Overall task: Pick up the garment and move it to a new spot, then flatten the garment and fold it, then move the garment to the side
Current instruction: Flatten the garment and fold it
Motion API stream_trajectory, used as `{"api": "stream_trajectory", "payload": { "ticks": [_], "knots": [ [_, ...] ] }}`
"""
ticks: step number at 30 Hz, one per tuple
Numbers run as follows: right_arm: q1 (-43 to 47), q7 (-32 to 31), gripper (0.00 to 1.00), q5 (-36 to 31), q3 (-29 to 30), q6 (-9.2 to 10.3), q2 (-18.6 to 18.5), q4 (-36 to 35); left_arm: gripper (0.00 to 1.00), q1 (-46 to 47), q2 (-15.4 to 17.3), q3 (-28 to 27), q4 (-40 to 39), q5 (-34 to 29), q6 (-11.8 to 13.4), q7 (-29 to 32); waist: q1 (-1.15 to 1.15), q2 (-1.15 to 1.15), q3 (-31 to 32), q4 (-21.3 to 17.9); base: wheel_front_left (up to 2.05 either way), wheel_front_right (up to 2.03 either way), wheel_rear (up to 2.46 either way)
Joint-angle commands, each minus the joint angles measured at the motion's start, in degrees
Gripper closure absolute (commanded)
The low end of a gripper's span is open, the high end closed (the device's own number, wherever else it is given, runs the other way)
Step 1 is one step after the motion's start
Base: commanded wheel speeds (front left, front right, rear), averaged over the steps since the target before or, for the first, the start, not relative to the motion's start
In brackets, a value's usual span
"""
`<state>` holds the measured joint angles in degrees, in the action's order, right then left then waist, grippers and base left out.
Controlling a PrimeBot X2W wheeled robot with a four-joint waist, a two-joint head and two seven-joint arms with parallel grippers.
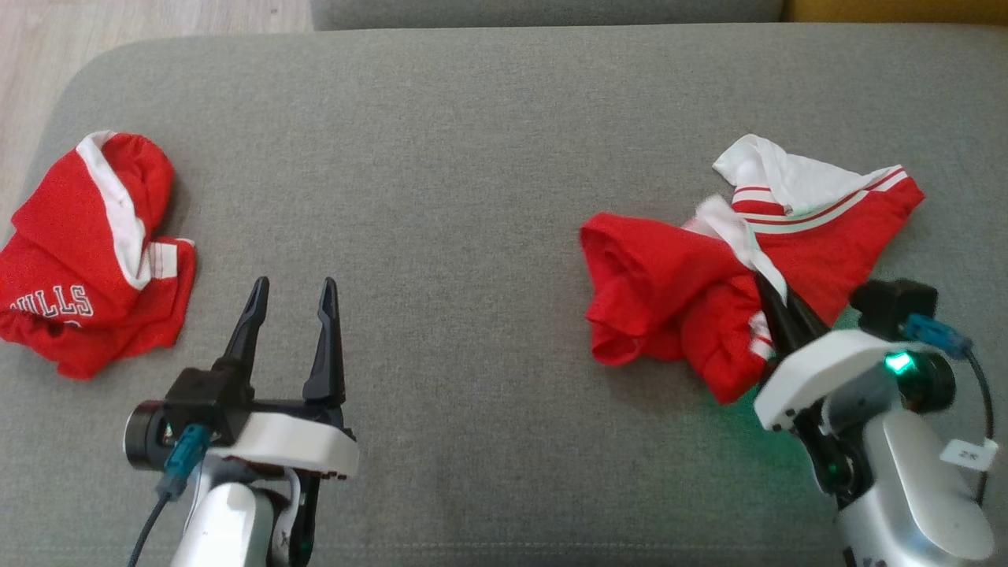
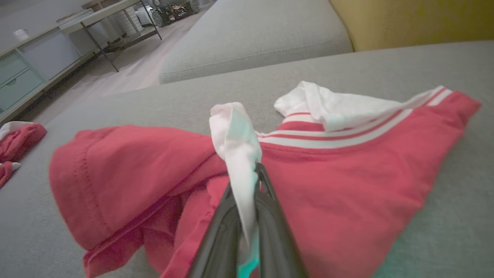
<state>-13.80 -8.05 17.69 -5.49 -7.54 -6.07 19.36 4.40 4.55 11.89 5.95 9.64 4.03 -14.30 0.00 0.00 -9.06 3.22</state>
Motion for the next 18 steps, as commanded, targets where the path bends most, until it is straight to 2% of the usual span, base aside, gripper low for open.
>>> {"api": "stream_trajectory", "payload": {
  "ticks": [1,2,3,11,18],
  "knots": [
    [-0.55,0.3,0.91,0.26,-0.31,0.05,0.6,-1.22,0.0,2.22,0.09,-2.36,-1.55,-0.76,-0.14,-0.7,0.0,0.0,-0.02,-0.04,0.0,0.0,0.0],
    [-0.3,0.49,0.4,0.65,0.44,0.05,0.8,-0.76,0.0,2.21,0.11,-2.39,-1.54,-0.79,-0.21,-0.7,0.0,0.0,-0.02,-0.11,0.0,0.0,0.0],
    [-0.09,0.68,0.0,1.06,1.01,0.05,0.95,-0.25,0.0,2.19,0.13,-2.42,-1.52,-0.84,-0.26,-0.7,0.0,0.0,-0.03,-0.17,0.0,0.0,0.0],
    [0.59,4.6,0.0,1.39,4.49,0.05,1.33,0.85,0.0,2.0,0.32,-2.48,-1.17,-1.2,-0.44,-0.7,0.0,0.0,0.55,-0.87,0.0,0.0,0.0],
    [1.0,8.79,0.0,-2.41,5.82,0.05,0.01,-4.23,0.0,1.17,0.73,-2.56,-0.97,-1.34,-0.45,-0.7,0.0,0.0,1.94,-1.68,0.0,0.0,0.0]
  ]
}}
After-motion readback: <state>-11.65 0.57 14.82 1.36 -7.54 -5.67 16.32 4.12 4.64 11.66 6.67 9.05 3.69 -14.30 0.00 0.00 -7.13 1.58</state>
